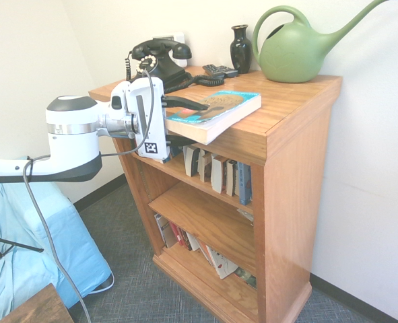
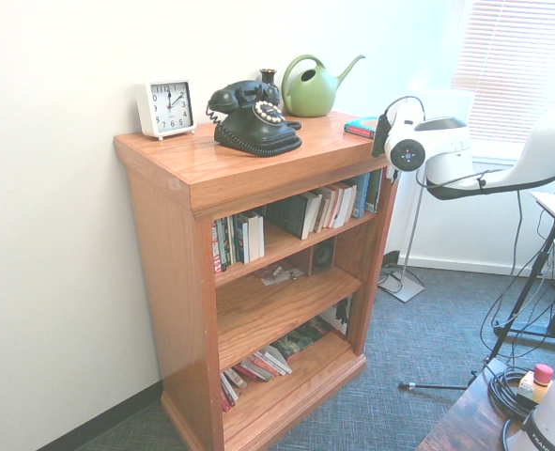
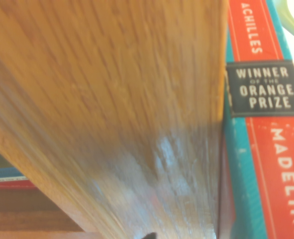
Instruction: Organize the shelf
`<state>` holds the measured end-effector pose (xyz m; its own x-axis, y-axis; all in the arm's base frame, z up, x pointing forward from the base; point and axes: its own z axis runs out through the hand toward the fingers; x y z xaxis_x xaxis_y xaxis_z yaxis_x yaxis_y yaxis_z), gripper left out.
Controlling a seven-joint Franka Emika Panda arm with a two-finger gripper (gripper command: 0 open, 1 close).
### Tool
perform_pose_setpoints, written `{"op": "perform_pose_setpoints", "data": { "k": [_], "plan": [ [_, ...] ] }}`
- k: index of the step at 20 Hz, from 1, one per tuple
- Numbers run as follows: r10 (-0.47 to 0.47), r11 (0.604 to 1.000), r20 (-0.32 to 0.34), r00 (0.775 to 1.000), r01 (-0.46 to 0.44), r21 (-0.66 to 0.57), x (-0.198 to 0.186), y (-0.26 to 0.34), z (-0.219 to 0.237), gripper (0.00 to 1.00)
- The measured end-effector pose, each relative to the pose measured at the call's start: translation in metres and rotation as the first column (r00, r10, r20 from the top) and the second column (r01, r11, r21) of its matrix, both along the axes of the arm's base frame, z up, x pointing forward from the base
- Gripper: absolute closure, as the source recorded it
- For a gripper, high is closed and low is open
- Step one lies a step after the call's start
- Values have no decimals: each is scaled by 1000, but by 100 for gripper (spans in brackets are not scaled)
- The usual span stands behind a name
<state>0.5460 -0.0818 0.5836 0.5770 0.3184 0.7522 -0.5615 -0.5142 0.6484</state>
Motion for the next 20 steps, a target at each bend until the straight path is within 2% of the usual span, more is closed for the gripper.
{"op": "perform_pose_setpoints", "data": {
  "k": [20],
  "plan": [
    [-11,1000,26,1000,10,17,0,0,9,100]
  ]
}}
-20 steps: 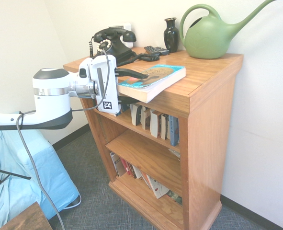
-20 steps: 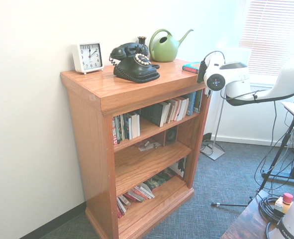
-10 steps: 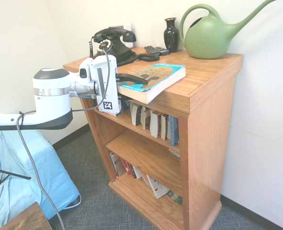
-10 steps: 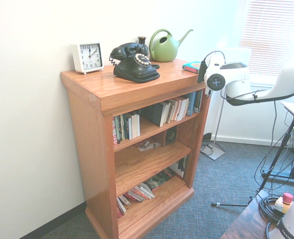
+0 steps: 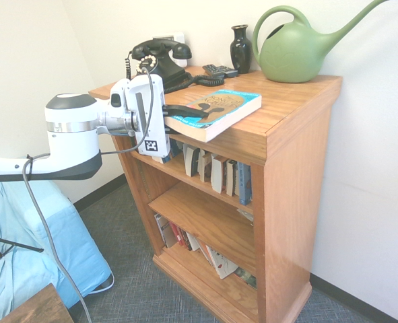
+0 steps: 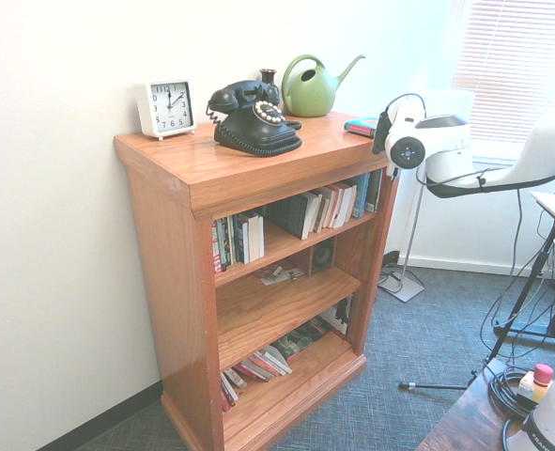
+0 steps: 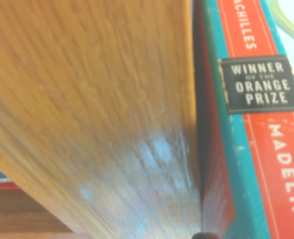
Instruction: Organize the shelf
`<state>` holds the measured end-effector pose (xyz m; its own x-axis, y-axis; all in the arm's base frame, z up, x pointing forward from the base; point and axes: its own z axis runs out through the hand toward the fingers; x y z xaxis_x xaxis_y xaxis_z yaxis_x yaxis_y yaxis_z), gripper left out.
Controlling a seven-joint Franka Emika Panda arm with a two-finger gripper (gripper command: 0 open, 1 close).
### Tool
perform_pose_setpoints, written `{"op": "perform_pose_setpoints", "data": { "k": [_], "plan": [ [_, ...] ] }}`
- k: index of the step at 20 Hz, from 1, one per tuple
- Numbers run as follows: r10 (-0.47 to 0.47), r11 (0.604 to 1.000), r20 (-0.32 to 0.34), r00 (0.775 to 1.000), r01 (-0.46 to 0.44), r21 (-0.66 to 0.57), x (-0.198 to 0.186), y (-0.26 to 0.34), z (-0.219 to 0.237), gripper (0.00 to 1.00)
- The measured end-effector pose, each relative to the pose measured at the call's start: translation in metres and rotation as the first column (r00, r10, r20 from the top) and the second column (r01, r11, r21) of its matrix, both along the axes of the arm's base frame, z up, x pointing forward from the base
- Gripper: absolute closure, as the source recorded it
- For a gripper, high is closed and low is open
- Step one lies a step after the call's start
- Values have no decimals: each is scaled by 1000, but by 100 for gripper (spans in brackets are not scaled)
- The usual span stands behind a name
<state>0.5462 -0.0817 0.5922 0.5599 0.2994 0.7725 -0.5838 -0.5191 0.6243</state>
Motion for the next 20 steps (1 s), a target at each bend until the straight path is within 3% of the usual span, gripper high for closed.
{"op": "perform_pose_setpoints", "data": {
  "k": [5,11,20],
  "plan": [
    [-35,995,83,996,27,93,-13,-4,24,100],
    [-98,973,200,975,52,224,-53,-10,65,100],
    [-165,892,253,953,35,451,-143,7,67,100]
  ]
}}
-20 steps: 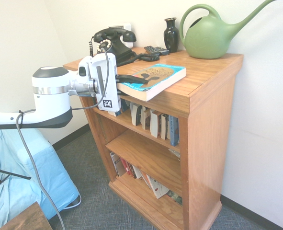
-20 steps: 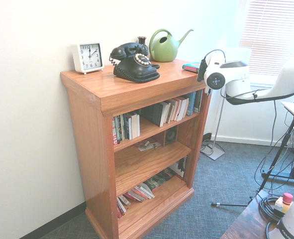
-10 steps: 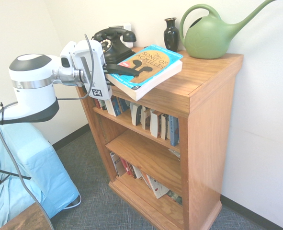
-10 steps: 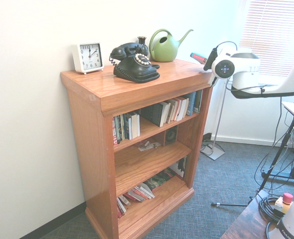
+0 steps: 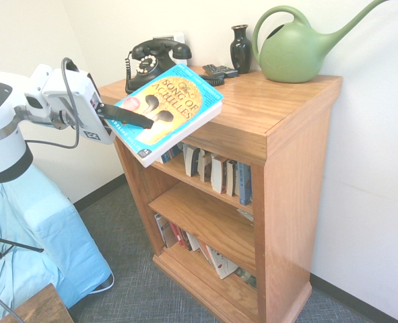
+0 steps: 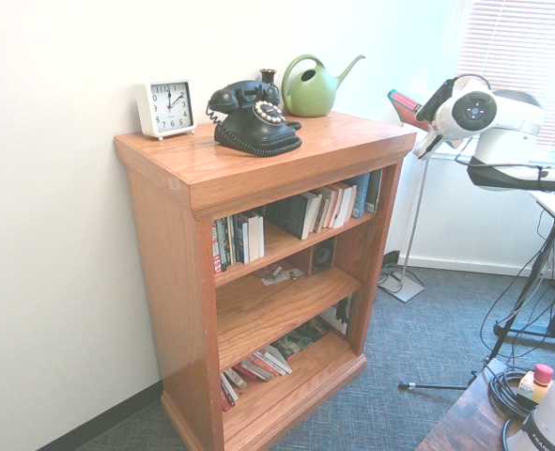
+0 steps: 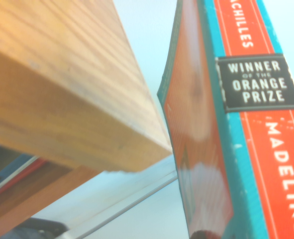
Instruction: Organize the shelf
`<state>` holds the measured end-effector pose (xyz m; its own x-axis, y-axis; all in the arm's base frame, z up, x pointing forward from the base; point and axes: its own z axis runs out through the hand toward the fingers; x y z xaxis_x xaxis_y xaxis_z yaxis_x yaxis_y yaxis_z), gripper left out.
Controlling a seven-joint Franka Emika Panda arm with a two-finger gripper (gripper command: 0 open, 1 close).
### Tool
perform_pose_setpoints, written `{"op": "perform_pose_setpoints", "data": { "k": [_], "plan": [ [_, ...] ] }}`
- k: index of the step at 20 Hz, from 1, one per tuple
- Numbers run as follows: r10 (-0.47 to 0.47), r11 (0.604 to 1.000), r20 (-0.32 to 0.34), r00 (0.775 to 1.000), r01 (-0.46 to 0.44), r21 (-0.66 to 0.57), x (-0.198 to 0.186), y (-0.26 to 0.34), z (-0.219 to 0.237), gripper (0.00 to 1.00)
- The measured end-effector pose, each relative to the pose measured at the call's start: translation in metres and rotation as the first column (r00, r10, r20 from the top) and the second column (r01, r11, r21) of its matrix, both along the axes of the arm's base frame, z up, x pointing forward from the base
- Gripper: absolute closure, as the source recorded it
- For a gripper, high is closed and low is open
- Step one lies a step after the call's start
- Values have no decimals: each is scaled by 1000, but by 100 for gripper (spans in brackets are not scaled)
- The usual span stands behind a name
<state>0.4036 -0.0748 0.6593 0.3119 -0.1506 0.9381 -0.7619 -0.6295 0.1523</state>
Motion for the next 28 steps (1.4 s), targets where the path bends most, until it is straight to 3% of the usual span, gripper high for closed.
{"op": "perform_pose_setpoints", "data": {
  "k": [6,10,16,28],
  "plan": [
    [9,992,8,1000,-10,126,-55,13,-41,100],
    [64,977,10,998,-65,203,-69,44,-68,100],
    [163,934,-28,986,-145,326,-69,91,-110,100],
    [339,843,-123,933,-244,479,-35,172,-178,100]
  ]
}}
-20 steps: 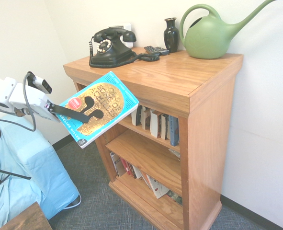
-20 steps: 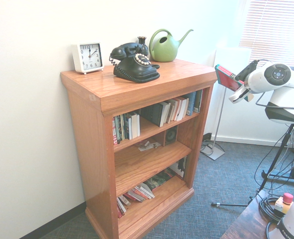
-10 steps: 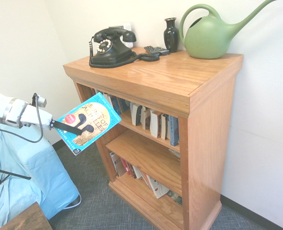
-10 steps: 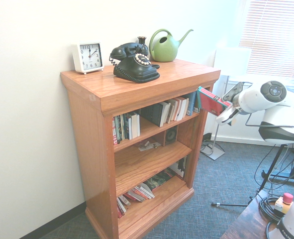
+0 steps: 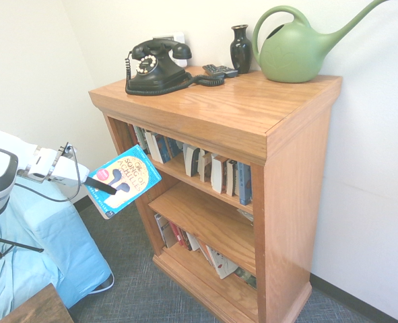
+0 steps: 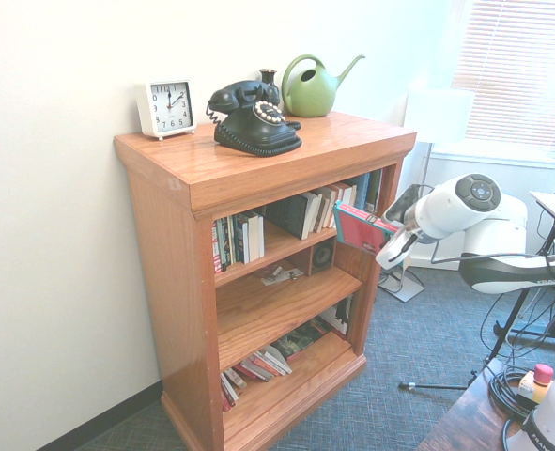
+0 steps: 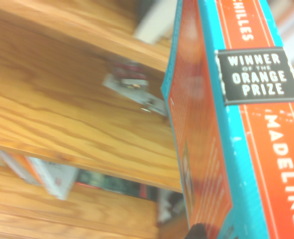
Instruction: Organize the shelf
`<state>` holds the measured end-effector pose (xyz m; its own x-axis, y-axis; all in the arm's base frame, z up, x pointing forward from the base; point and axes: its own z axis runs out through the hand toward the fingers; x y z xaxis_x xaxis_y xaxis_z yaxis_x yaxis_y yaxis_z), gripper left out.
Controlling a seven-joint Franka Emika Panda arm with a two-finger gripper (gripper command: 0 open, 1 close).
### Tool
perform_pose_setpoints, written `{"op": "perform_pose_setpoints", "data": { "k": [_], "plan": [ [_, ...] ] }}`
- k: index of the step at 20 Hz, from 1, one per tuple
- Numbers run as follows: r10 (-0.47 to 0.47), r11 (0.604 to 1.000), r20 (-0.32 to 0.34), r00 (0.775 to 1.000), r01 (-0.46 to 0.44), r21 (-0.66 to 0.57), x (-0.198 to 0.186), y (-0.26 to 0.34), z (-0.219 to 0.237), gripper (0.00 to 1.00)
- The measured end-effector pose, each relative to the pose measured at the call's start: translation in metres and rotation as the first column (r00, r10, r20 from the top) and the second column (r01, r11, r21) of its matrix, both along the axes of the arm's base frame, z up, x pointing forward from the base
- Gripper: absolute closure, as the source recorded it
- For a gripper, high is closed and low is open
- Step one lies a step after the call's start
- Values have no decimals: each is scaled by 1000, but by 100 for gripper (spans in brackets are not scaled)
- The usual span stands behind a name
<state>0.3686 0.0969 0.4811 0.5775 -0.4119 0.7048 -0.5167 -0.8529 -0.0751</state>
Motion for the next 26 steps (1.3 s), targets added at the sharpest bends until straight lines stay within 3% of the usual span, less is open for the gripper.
{"op": "perform_pose_setpoints", "data": {
  "k": [12,26],
  "plan": [
    [86,979,21,996,-89,184,60,39,-24,100],
    [43,965,43,998,-53,256,113,43,-59,100]
  ]
}}
